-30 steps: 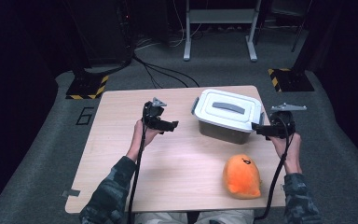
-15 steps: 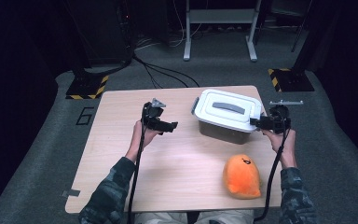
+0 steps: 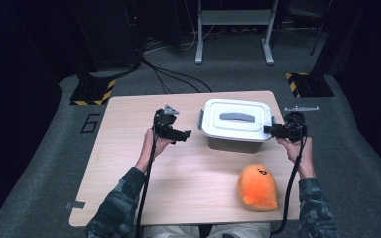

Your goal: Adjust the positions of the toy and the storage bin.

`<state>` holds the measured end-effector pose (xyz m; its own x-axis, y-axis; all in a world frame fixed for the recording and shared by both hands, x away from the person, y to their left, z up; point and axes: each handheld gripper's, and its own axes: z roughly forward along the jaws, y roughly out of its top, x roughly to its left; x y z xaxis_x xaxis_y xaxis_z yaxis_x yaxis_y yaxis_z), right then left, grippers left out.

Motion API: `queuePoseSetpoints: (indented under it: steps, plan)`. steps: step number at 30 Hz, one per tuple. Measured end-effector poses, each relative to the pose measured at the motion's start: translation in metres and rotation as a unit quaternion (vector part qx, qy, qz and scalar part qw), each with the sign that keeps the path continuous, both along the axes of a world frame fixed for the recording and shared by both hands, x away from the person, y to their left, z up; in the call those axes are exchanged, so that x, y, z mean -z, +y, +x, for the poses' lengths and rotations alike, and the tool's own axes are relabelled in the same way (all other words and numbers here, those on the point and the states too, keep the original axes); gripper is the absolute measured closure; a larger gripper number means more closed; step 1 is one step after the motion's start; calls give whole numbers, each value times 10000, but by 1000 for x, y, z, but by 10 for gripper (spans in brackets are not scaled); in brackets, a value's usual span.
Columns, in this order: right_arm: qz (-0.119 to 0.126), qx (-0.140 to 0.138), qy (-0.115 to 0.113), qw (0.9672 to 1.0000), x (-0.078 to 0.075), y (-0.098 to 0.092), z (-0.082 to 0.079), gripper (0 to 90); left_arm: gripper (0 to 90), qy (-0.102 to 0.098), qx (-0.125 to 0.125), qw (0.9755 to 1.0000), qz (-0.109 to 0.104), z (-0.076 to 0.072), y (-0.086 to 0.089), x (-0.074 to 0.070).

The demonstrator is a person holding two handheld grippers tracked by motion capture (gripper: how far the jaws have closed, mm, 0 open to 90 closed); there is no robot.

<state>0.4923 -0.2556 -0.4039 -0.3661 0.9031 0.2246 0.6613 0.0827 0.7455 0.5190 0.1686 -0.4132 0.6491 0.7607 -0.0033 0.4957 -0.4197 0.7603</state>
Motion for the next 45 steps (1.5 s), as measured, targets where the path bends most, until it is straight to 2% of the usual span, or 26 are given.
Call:
queuePoseSetpoints:
  steps: [11,14,22,35,40,42,45]
  plan:
    - [-24,-80,-2,10000,-1,6,0,536,106,-65,43,9998,-175,-1,-11,-2]
    - [-42,-111,9,9999,-1,10,0,536,107,-95,43,9995,-303,0,-14,-2]
    - [-84,-202,3,9998,-1,18,1,535,117,-224,35,9992,-331,1,-21,-7]
    - [-164,-312,23,9994,-2,25,2,531,138,-215,95,9989,-401,8,-35,-7]
    - [-140,-315,46,9994,-2,26,1,518,231,-19,159,9986,-497,13,-40,-2]
    - [-138,-318,48,9994,-2,25,1,505,275,2,187,9979,-621,13,-40,-1]
    - [-108,-288,62,9995,-1,25,0,489,364,173,268,9958,-858,13,-37,0]
